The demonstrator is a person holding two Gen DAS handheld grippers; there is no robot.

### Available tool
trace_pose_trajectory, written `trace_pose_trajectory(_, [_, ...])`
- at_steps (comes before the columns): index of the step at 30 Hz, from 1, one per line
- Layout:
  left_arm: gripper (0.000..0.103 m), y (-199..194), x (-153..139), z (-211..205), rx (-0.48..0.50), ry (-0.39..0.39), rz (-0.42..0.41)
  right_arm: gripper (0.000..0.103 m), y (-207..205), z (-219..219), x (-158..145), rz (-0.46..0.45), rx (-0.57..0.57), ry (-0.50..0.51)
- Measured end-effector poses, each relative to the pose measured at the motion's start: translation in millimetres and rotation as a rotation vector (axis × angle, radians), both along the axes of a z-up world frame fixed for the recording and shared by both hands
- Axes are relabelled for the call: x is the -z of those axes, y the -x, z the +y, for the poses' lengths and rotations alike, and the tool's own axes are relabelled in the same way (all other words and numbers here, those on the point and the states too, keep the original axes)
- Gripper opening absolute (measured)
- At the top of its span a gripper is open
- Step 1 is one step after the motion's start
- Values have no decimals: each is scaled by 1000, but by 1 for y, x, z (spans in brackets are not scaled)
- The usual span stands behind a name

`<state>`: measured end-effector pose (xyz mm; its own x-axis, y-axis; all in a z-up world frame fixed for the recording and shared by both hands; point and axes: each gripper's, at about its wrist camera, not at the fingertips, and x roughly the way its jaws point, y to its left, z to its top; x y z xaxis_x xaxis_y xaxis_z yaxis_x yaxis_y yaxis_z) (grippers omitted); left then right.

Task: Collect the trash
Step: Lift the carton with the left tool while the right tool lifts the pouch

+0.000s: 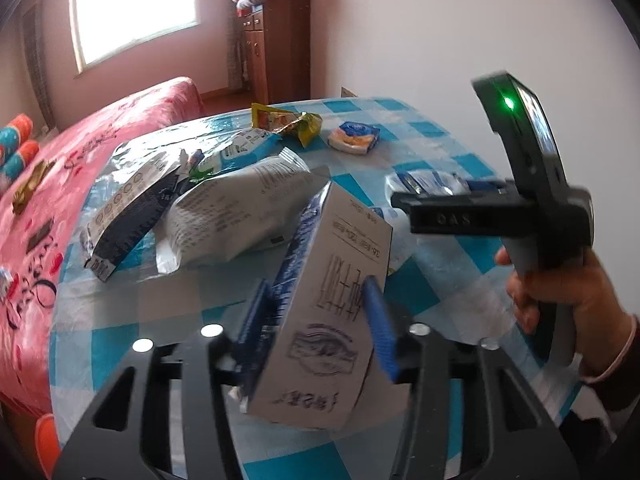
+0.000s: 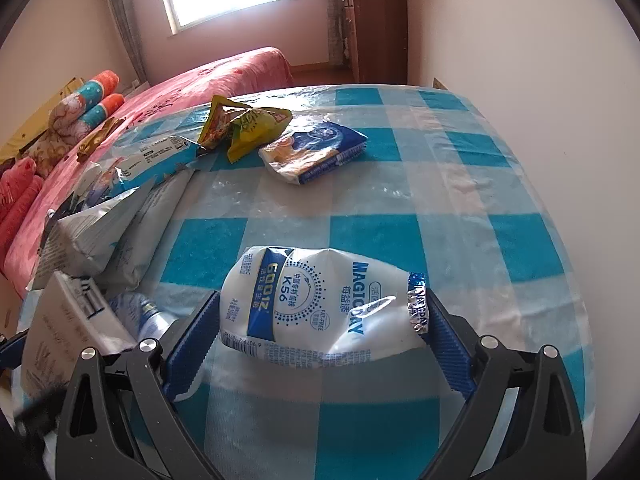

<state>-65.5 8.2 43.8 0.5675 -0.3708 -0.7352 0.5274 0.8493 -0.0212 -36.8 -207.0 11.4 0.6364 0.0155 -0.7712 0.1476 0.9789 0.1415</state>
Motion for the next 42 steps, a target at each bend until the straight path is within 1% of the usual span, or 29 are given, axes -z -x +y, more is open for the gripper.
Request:
trace_pose_trajectory(3, [45, 0, 1, 3, -4, 15, 14, 94, 7, 0, -2, -5, -2, -12])
trace_pose_trajectory(8, [45, 11, 3, 3, 19, 11, 28, 94, 25, 7, -10, -23, -18, -17])
trace_pose_trajectory(13, [46, 22, 6, 8, 32, 49, 75, 94, 44, 13, -15, -35, -28, -21])
trace_pose_trajectory(14, [47, 25, 7, 8, 34, 54, 82, 94, 49, 14, -16, -37, -31, -21])
trace_pose_trajectory(15, [51, 27, 8, 8, 37, 55, 93, 94, 53, 14, -17, -38, -34, -22])
trace_pose_trajectory(16, [58, 27, 11, 8, 39, 54, 109, 94, 57, 15, -18, -39, -35, -24])
trace_pose_trajectory(17, [62, 28, 14, 7, 36, 50, 117, 94, 60, 15, -18, -40, -36, -25])
trace_pose_trajectory(18, [69, 31, 16, 7, 34, 39, 116, 94, 64, 15, -18, -41, -36, -26])
trace_pose_trajectory(19, [71, 33, 17, 7, 37, 30, 105, 94, 67, 15, -18, -42, -37, -27])
trace_pose_trajectory(21, [73, 35, 18, 4, 45, 13, 90, 94, 73, 15, -18, -42, -39, -28])
trace_pose_trajectory(24, [74, 35, 18, -1, 55, -17, 82, 94, 78, 15, -16, -37, -40, -35])
trace_pose_trajectory(26, [75, 38, 18, -9, 69, -67, 48, 94, 82, 15, -16, -37, -40, -38])
trace_pose_trajectory(28, [77, 41, 19, -19, 96, -138, 4, 94, 84, 14, -16, -37, -41, -41])
trace_pose_trajectory(30, [77, 41, 23, -29, 108, -209, -23, 94, 87, 14, -17, -40, -43, -45])
trace_pose_trajectory(32, [76, 41, 26, -36, 105, -258, -41, 94, 90, 14, -19, -47, -46, -44])
trace_pose_trajectory(33, [70, 40, 27, -38, 104, -264, -41, 94, 91, 14, -19, -49, -47, -43])
trace_pose_trajectory(38, [68, 37, 26, -37, 73, -243, -26, 94, 94, 12, -20, -53, -51, -54])
trace_pose_trajectory(42, [67, 37, 24, -30, 36, -197, -8, 94, 96, 16, -19, -48, -66, -56])
